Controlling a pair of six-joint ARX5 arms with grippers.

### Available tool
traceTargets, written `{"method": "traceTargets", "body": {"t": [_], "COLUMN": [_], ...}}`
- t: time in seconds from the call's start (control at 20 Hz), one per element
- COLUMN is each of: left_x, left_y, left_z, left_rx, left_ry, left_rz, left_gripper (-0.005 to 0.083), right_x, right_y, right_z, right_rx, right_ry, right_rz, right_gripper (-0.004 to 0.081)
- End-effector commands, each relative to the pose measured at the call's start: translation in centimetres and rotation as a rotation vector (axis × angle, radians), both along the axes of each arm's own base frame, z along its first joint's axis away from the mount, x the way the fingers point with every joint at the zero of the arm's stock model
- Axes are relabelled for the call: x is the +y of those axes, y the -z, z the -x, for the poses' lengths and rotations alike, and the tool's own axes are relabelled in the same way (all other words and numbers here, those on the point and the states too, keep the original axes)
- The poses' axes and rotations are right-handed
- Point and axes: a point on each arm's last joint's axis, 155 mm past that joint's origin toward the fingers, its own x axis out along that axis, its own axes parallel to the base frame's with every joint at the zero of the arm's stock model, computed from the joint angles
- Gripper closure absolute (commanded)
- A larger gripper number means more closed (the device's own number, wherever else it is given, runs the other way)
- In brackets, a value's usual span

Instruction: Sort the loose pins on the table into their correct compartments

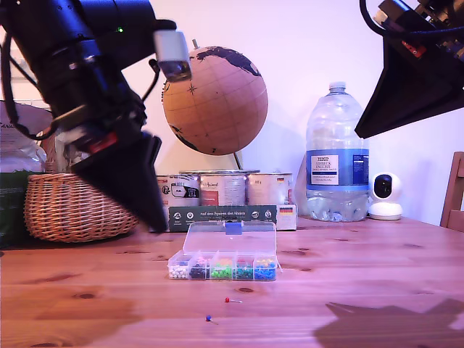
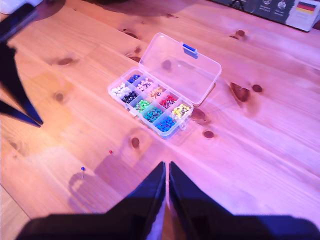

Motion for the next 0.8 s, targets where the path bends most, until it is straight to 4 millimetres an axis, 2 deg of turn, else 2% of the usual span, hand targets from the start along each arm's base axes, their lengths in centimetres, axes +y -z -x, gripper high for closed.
{"method": "traceTargets", "body": {"t": [0.0,0.2,0.4,0.5,0.55,0.65,0.75], "left_x": [-0.1,-0.1,-0.3,-0.4,-0.2,-0.4,-1.1], "left_y": [0.7,1.3,1.5,1.9,2.1,2.1,1.8], "left_z": [1.1,2.6,3.0,3.3,3.4,3.4,3.1], "left_rx": [-0.021,-0.101,-0.193,-0.186,-0.175,-0.175,-0.196], "left_ry": [0.079,0.321,0.513,0.53,0.53,0.534,0.531], "left_rz": [-0.053,-0.132,-0.191,-0.196,-0.203,-0.193,-0.168], "left_gripper": [0.0796,0.0796,0.0782,0.0781,0.0764,0.0663,0.0621], "right_x": [0.1,0.2,0.2,0.2,0.2,0.2,0.2], "right_y": [0.6,0.5,0.5,0.5,0.5,0.5,0.5], "right_z": [0.2,0.2,0.2,0.2,0.2,0.2,0.2], "right_rx": [0.01,0.008,0.008,0.008,0.008,0.008,0.008], "right_ry": [-0.01,-0.01,-0.01,-0.01,-0.01,-0.01,-0.01], "right_rz": [0.002,0.0,0.0,0.0,0.0,0.0,0.0], "right_gripper": [0.0783,0.0783,0.0783,0.0783,0.0783,0.0783,0.0783]}}
